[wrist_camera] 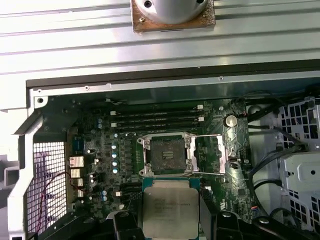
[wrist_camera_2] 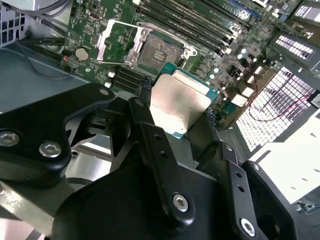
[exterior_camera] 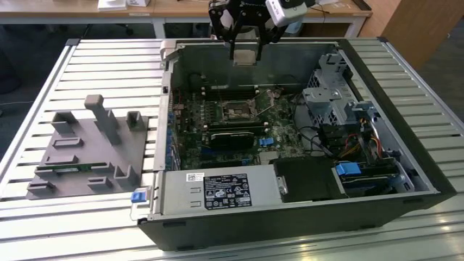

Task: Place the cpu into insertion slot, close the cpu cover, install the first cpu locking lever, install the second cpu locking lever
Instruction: 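Place the cpu into insertion slot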

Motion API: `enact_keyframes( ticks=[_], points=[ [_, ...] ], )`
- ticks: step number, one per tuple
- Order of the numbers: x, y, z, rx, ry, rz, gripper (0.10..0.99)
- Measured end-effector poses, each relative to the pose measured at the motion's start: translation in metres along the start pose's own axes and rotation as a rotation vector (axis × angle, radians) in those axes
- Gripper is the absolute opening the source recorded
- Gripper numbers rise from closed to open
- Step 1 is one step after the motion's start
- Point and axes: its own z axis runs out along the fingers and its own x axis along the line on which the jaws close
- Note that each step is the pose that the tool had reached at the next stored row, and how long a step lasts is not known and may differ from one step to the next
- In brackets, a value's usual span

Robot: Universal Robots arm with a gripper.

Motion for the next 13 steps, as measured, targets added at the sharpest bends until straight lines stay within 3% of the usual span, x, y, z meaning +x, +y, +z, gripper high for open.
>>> enact_keyframes(
  ticks=[13],
  points=[
    [0.0005,-0.0001,0.0006,-0.001,-0.0058,0.065,0.541]
  ],
)
